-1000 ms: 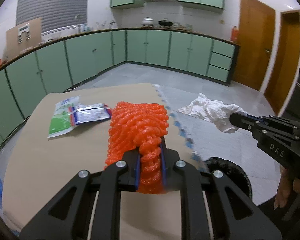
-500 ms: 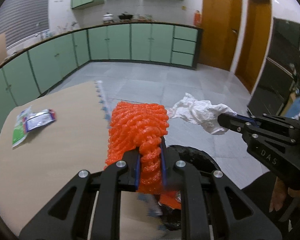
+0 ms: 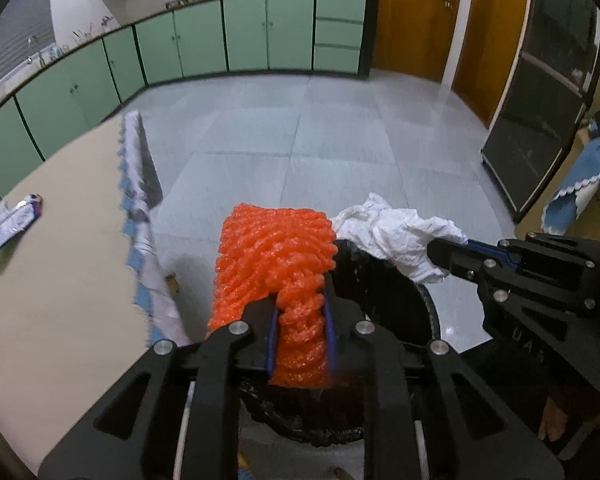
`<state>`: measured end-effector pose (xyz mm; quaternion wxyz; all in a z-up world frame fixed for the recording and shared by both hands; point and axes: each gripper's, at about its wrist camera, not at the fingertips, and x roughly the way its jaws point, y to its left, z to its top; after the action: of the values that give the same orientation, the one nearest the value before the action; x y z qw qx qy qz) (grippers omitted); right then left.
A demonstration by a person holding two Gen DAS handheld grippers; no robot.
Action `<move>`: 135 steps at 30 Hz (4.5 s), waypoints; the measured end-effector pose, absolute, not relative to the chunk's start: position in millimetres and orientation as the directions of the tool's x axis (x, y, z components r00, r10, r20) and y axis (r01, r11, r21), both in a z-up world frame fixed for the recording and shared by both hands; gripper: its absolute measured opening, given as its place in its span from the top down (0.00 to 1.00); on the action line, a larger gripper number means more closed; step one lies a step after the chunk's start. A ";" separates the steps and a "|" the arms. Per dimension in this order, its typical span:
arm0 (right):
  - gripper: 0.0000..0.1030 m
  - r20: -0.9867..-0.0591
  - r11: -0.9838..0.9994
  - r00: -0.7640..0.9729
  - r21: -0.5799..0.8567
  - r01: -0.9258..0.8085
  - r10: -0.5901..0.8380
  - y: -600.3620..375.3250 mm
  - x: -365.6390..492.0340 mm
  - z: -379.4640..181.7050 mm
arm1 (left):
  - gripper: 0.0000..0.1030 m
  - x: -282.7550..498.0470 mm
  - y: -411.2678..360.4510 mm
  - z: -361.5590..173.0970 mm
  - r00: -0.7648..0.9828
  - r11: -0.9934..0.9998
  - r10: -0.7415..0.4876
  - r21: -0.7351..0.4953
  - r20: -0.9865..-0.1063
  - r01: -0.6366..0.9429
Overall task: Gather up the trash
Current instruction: 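Carry the tissue and foam net to the bin and open both tools, then return both tools to the table over the milk-powder bags, then grasp the blue-and-white snack bag by its edge with the right tool, then grasp the green-and-white salt bag with the left tool while the right tool lifts the snack bag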
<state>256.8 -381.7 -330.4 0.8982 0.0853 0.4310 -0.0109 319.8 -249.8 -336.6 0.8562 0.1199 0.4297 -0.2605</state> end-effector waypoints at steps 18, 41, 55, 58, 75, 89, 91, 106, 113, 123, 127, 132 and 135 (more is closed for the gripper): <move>0.83 -0.820 0.973 0.571 0.160 0.168 0.037 -399.4 258.9 -358.7 | 0.46 326.9 -262.3 -368.1 0.458 0.830 -0.301 0.006 -0.836 0.557; 0.56 -0.752 0.991 0.659 0.092 0.100 0.004 -359.0 251.8 -288.7 | 0.22 308.8 -166.6 -282.8 0.656 0.933 -0.218 0.043 -0.722 0.358; 0.50 -0.684 0.991 0.721 0.024 -0.131 0.111 -236.4 301.5 -241.0 | 0.17 302.2 -26.2 -217.9 0.785 0.994 -0.018 0.074 -0.619 0.081; 0.49 -0.674 0.985 0.726 0.014 -0.174 0.138 -206.2 322.0 -236.1 | 0.17 308.9 3.6 -216.1 0.788 0.997 0.024 0.078 -0.615 0.031; 0.47 -0.663 0.929 0.697 -0.005 -0.370 0.274 -35.9 441.7 -265.1 | 0.17 386.1 131.8 -229.7 0.784 0.988 0.154 0.083 -0.602 -0.131; 0.22 -0.658 0.924 0.724 -0.110 -0.366 0.209 51.5 501.4 -314.7 | 0.17 423.3 183.0 -259.6 0.783 0.981 0.187 0.073 -0.594 -0.179; 0.28 -0.681 0.925 0.707 -0.114 -0.363 0.193 51.5 509.8 -322.9 | 0.17 425.9 190.0 -263.7 0.776 0.980 0.185 0.057 -0.603 -0.189; 0.99 -0.674 0.920 0.677 0.009 -0.392 0.295 0.7 506.6 -310.1 | 0.17 438.0 165.0 -266.7 0.779 0.990 0.133 0.044 -0.613 -0.135; 0.99 -0.649 0.928 0.705 0.005 -0.373 0.287 -18.8 516.4 -296.8 | 0.18 476.2 126.4 -277.3 0.766 0.996 0.091 0.064 -0.636 -0.065; 0.99 -0.625 0.935 0.720 0.044 -0.352 0.301 -55.8 528.6 -293.7 | 0.20 515.5 77.1 -312.0 0.719 0.988 0.129 0.154 -0.683 -0.031; 0.99 -0.624 0.932 0.715 0.061 -0.358 0.316 -60.2 528.3 -295.1 | 0.75 525.4 76.7 -320.7 0.679 0.985 0.150 0.166 -0.719 -0.042; 0.99 -0.624 0.927 0.711 0.061 -0.370 0.324 -60.3 523.3 -294.2 | 0.97 519.7 81.6 -312.7 0.705 0.986 0.154 0.151 -0.692 -0.066; 0.99 -0.624 0.926 0.710 0.058 -0.374 0.326 -58.9 520.1 -292.1 | 0.99 512.3 82.9 -301.9 0.728 0.989 0.142 0.135 -0.671 -0.068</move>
<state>520.1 -58.9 -292.1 0.9240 -0.0364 0.3303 0.1892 512.3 82.9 -301.9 0.9280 0.0504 0.3647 0.0565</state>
